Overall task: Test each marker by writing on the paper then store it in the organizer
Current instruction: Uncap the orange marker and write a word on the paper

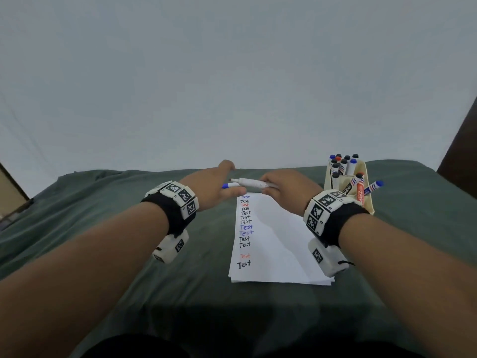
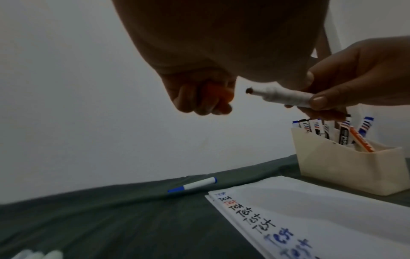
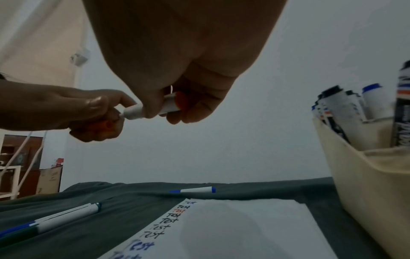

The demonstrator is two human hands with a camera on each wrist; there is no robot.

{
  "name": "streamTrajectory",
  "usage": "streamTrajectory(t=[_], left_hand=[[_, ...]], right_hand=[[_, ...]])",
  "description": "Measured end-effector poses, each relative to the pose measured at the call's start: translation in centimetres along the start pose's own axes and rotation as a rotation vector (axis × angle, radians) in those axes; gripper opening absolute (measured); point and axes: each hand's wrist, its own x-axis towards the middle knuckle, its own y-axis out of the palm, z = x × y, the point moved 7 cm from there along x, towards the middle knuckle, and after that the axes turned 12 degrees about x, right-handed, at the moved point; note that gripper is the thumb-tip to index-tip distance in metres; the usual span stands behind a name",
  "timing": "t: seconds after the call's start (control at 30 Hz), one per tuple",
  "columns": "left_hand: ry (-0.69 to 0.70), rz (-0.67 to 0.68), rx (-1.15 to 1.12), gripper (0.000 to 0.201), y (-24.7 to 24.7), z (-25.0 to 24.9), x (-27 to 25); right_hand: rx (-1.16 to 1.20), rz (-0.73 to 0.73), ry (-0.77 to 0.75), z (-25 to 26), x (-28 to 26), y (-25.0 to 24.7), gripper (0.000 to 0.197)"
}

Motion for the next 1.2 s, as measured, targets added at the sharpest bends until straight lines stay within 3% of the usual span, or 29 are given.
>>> streamTrajectory(t=[0.17,0.23,0.4,0.6,0.77,1.0,1.2], left_hand=[[-0.147,0.064,-0.113,0.05,2.8,1.6,-1.2],[-0.15,0.105,-0.029,0.048,4.0,1.8,-1.6],[-0.098,0.204,0.072,0.014,5.8,2.4,-1.5],[-0.148,0.265,0.108,0.031,8.3,3.4,0.0],[-0.176,0.244,0.038,0.039,10.3,3.8,0.3],[-0.233,0.276,0.014,0.037,11.2,5.7,1.8],[-0.111,0.066,0.164,0.051,9.6,3.5,2.3]], right_hand=[[0.02,-0.05,0.061,-1.6,-1.1,0.0,0.021],[0.085,-0.096,0.084,-2.2,-1.4,0.1,0.023],[0.347,-0.27,0.225,-4.1,-1.8,0.5,0.019],[0.794,-0.473,0.334,-6.3,-1.2,1.7,0.003],[1.155,-0.586,0.453,-8.7,-0.3,4.3,0.015],[1.461,-0.713,0.652,-12.2,2.6,7.5,0.029],[1.601,-0.76,0.691,-14.1,5.6,9.2,0.025]])
